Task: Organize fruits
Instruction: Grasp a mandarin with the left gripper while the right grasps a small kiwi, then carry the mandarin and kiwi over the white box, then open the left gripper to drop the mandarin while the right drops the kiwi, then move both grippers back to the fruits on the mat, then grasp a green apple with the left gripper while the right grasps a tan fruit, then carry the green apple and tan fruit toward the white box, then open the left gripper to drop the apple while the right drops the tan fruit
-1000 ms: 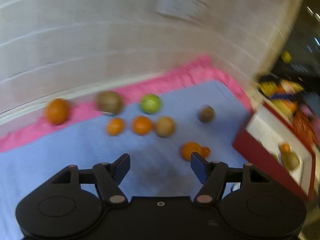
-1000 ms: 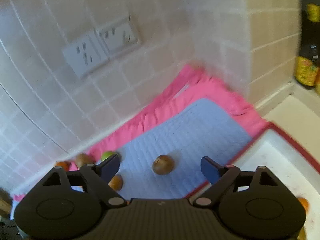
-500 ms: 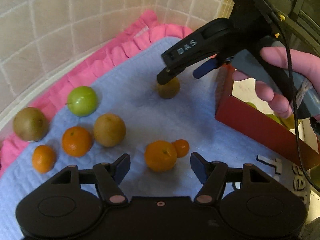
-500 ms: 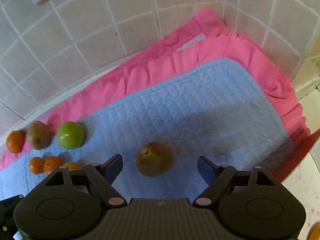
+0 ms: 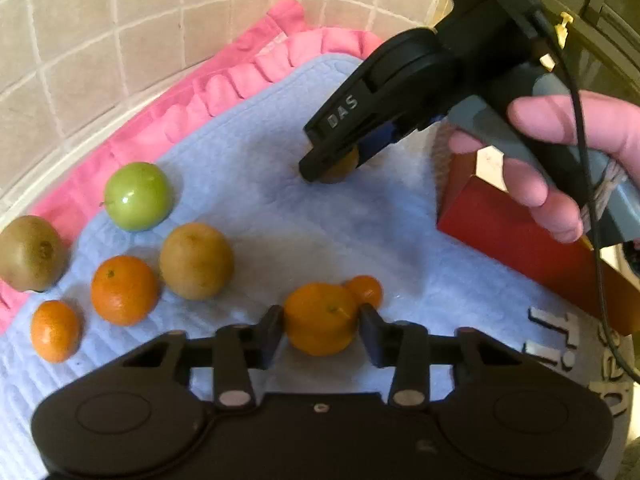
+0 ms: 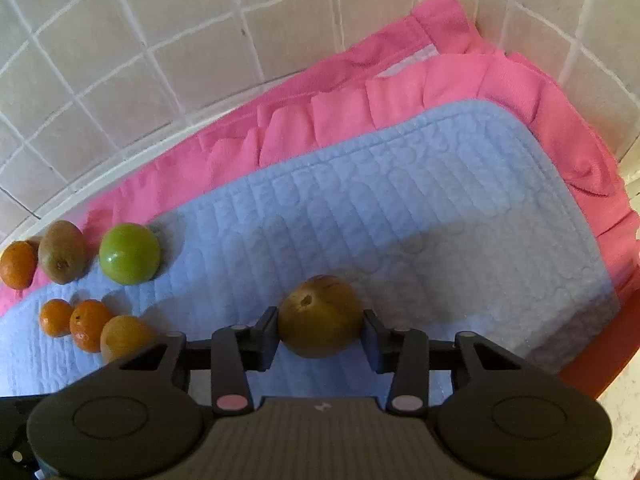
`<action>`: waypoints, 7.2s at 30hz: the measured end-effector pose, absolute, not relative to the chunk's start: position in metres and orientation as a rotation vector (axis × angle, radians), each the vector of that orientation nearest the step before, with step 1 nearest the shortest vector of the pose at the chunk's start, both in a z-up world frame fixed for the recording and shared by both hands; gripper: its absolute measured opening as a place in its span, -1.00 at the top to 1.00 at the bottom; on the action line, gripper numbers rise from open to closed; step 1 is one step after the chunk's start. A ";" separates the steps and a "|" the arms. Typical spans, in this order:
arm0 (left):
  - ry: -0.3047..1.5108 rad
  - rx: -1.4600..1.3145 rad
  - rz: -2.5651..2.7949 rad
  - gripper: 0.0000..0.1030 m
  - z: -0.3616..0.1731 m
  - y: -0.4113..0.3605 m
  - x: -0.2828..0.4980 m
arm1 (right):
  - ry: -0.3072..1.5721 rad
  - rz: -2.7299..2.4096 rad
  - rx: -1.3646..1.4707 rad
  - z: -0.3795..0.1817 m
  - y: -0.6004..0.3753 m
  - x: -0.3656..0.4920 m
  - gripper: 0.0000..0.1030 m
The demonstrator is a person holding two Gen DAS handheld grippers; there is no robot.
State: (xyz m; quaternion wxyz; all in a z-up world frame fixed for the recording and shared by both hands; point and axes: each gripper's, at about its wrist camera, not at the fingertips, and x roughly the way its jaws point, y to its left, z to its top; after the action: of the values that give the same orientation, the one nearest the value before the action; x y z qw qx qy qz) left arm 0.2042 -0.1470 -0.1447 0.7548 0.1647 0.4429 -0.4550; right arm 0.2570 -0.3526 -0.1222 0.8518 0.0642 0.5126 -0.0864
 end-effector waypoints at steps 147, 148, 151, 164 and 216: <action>0.984 0.114 -0.597 -0.15 -0.150 -0.018 0.107 | 0.954 0.081 -0.002 -0.133 -0.239 0.246 0.17; 0.982 0.113 -0.595 -0.15 -0.149 -0.018 0.107 | 0.952 0.083 -0.001 -0.133 -0.240 0.245 0.18; 0.983 0.108 -0.584 -0.15 -0.148 -0.017 0.105 | 0.945 0.081 0.026 -0.130 -0.243 0.240 0.21; 0.811 0.170 -0.700 -0.15 -0.086 -0.062 0.094 | 0.718 -0.025 0.093 -0.028 -0.289 0.142 0.22; 0.921 0.387 -1.195 -0.44 -0.120 -0.413 0.134 | 1.209 -0.303 0.269 -0.081 -0.474 -0.019 0.03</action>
State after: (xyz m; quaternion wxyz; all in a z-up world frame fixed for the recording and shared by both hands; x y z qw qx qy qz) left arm 0.1336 -0.4133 -0.1201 0.7119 0.1745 0.4153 -0.5388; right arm -0.0192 -0.4742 -0.0807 0.8034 0.1254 0.5646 -0.1414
